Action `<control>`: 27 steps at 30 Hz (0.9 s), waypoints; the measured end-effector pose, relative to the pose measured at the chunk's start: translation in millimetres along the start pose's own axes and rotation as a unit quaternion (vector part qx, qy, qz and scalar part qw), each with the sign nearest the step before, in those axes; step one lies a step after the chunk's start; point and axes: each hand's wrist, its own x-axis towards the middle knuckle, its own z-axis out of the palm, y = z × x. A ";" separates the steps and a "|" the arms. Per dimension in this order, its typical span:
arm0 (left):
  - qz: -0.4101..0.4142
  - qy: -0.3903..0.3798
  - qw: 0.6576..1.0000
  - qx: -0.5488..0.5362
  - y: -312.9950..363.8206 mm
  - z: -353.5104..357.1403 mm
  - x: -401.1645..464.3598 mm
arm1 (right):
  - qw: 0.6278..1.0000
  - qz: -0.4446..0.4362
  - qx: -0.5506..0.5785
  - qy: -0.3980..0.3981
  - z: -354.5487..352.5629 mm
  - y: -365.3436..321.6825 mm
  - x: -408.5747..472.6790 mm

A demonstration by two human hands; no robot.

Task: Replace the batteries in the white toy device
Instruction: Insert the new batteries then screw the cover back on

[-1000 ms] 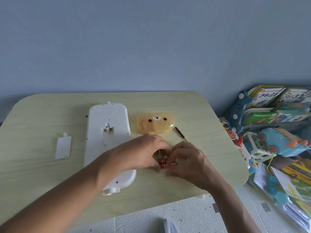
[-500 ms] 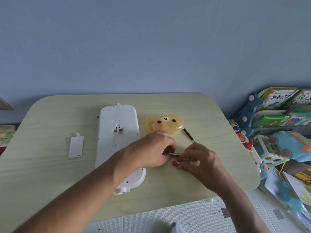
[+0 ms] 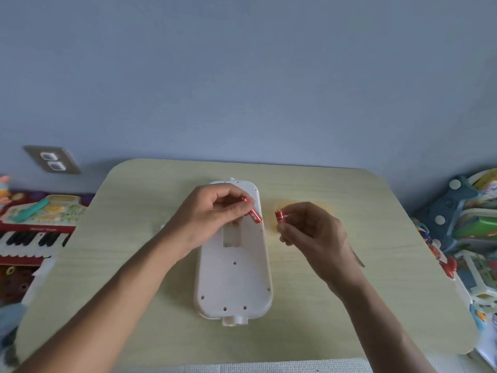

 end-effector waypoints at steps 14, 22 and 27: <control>-0.005 0.076 0.973 0.218 -22.2 -23.2 -25.9 | 0.991 -0.071 -0.114 -0.013 64.9 11.0 24.6; 0.030 0.091 0.964 0.246 -22.9 -15.5 -21.2 | 0.976 -0.123 -0.180 -0.022 64.3 15.5 24.0; 0.071 0.080 0.941 0.320 -24.3 -11.4 -20.0 | 0.974 -0.138 -0.178 -0.023 62.6 19.1 23.7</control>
